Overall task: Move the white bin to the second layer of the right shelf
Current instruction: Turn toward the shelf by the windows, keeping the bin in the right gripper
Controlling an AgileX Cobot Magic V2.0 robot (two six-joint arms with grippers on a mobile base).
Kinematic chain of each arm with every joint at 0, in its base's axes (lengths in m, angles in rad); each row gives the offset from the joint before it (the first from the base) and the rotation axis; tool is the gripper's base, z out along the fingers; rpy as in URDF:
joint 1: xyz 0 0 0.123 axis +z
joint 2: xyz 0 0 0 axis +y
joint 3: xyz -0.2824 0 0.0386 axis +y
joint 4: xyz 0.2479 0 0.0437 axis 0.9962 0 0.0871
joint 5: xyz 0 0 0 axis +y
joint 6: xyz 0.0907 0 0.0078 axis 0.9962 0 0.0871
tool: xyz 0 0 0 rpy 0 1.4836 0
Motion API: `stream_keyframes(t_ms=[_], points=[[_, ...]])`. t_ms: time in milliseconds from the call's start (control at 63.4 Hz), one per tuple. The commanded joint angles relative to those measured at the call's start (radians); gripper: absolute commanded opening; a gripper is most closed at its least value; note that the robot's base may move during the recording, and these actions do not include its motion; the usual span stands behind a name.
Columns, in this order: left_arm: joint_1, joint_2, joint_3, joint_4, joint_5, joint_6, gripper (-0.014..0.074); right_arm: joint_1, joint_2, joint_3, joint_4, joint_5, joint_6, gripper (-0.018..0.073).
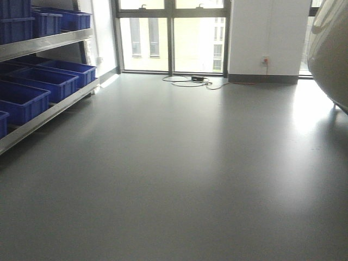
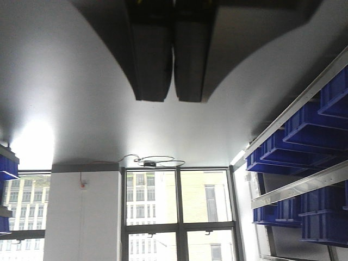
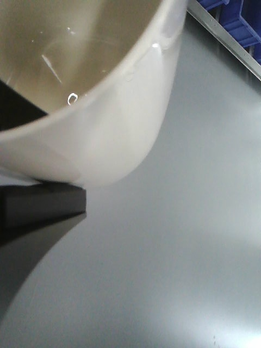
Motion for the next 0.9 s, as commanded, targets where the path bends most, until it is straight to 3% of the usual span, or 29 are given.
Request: stream_keyframes(t_ms=[0,884], points=[[-0.003,-0.015,0.033,-0.003,-0.091,-0.007,0.0085,-0.007,0.001,-0.032,0.008,-0.099,-0.008,0.0056],[-0.003,-0.015,0.033,-0.003,-0.091,-0.007,0.0085,-0.007,0.001,-0.032,0.008,-0.099,-0.008,0.0056]])
